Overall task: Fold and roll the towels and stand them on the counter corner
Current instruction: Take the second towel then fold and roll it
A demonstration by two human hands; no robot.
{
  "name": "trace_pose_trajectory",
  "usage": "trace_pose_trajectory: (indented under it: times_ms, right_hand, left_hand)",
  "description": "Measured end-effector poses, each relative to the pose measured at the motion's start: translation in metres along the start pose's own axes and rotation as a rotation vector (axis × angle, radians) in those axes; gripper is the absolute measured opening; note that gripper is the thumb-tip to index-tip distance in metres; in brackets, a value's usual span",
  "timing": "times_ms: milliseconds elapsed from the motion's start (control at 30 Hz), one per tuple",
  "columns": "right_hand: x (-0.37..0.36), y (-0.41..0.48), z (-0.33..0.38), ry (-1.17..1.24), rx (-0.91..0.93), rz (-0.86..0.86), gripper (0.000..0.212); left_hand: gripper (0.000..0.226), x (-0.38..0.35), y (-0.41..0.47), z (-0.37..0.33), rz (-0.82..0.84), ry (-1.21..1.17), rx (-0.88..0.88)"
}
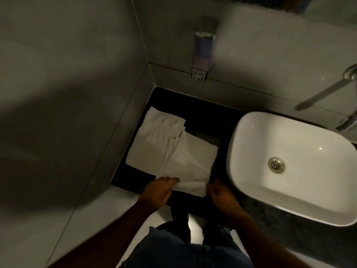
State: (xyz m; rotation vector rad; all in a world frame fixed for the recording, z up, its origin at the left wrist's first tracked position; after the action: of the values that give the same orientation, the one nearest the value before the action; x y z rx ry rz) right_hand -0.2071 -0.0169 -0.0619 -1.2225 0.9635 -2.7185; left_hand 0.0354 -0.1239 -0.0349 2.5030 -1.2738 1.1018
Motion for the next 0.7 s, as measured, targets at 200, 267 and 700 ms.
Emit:
trace_pose_trajectory:
  times_ms: [200,267,700]
  right_hand:
    - [0.009,-0.011,0.014,0.15,-0.008,-0.185,0.025]
    - [0.011,-0.017,0.025,0.149,0.066,-0.226,0.028]
    - [-0.001,0.015,0.026,-0.214,0.049,-0.103,0.009]
  left_hand:
    - [0.035,-0.015,0.02,-0.006,0.178,-0.185,0.049]
    - [0.036,-0.023,0.026,-0.012,0.253,-0.173,0.066]
    - [0.031,-0.029,0.028,-0.015,0.093,0.245,-0.037]
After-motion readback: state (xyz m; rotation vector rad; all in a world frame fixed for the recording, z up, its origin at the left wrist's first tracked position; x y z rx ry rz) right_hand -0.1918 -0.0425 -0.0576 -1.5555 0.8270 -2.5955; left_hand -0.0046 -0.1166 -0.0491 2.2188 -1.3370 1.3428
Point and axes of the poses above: each hand's wrist, its own y-axis towards the middle knuckle, its own x-axis out of the back of the hand, z = x × y, the point moved 5 cm from there along y, towards the middle knuckle, and after that the axes turned 12 degrees about -y, right-handed, at the moved point
